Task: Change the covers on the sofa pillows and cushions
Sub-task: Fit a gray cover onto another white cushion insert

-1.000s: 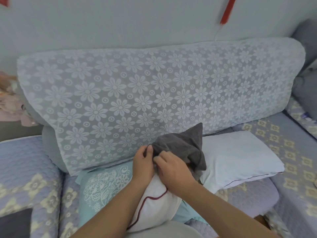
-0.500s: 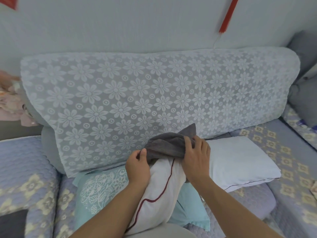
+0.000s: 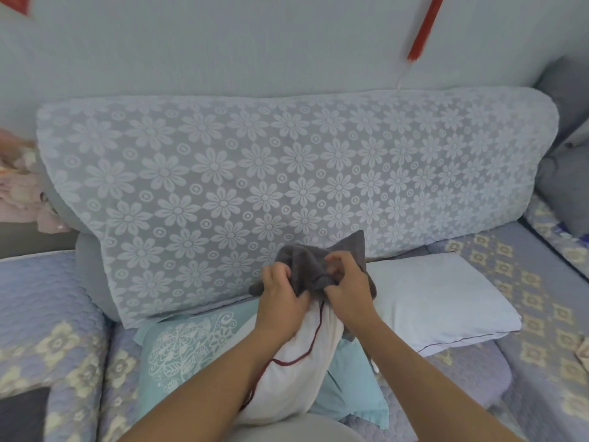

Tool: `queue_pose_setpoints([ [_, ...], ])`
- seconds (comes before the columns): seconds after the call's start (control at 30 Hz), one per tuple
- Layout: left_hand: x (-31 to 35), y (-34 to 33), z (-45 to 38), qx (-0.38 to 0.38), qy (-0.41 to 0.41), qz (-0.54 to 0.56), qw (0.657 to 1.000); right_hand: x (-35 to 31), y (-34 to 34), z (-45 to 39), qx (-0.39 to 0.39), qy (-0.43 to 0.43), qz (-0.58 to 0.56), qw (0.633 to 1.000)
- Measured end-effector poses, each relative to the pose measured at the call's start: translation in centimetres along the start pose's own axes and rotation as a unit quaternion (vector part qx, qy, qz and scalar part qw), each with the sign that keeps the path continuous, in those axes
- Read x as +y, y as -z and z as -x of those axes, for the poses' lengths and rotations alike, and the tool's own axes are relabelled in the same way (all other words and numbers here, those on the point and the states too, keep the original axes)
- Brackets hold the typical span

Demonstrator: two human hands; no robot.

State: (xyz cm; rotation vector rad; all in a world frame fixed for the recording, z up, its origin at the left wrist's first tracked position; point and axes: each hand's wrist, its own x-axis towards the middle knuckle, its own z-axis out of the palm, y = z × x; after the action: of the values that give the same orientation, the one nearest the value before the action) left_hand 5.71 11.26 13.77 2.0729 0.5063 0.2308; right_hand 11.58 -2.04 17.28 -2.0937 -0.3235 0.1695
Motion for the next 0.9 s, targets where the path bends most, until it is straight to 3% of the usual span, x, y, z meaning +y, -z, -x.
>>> queue_pose_setpoints([
  [0.13, -2.0, 0.9, -2.1, 0.040, 0.040, 0.050, 0.997, 0.1, 1.9, -1.5, -0.045, -0.119, -0.057, 0.990],
  [0.3, -3.7, 0.4, -2.1, -0.078, 0.116, 0.037, 0.989, 0.9, 2.8, -2.4, -0.092, -0.155, 0.003, 0.984],
  [0.37, -3.1, -0.7, -1.5, -0.117, 0.094, 0.045, 0.988, 0.7, 2.2, -2.5, -0.087, -0.123, 0.102, 0.983],
  [0.47, -2.6, -1.9, -1.2, -0.109, 0.057, 0.056, 0.991, -1.0, 0.1, -1.7, -0.108, -0.019, 0.252, 0.962],
  [0.6, -4.0, -1.7, -2.4, -0.064, 0.064, 0.012, 0.996, -1.5, -2.7, 0.5, -0.140, 0.104, 0.321, 0.931],
  [0.7, -5.1, -0.5, -2.9, -0.044, 0.046, -0.072, 0.995, -0.8, -1.9, 1.1, -0.103, 0.110, 0.327, 0.933],
  [0.77, -4.7, 0.9, -2.7, -0.089, 0.018, -0.173, 0.981, 0.1, -0.5, 0.9, -0.029, 0.081, 0.365, 0.927],
  [0.83, -3.3, 3.0, -2.7, -0.136, -0.058, -0.264, 0.953, 1.0, 0.8, 0.4, 0.045, 0.065, 0.395, 0.915],
  [0.9, -1.2, 5.7, -3.5, -0.151, -0.129, -0.244, 0.949, 1.2, 1.6, -0.1, 0.083, 0.060, 0.401, 0.910],
])
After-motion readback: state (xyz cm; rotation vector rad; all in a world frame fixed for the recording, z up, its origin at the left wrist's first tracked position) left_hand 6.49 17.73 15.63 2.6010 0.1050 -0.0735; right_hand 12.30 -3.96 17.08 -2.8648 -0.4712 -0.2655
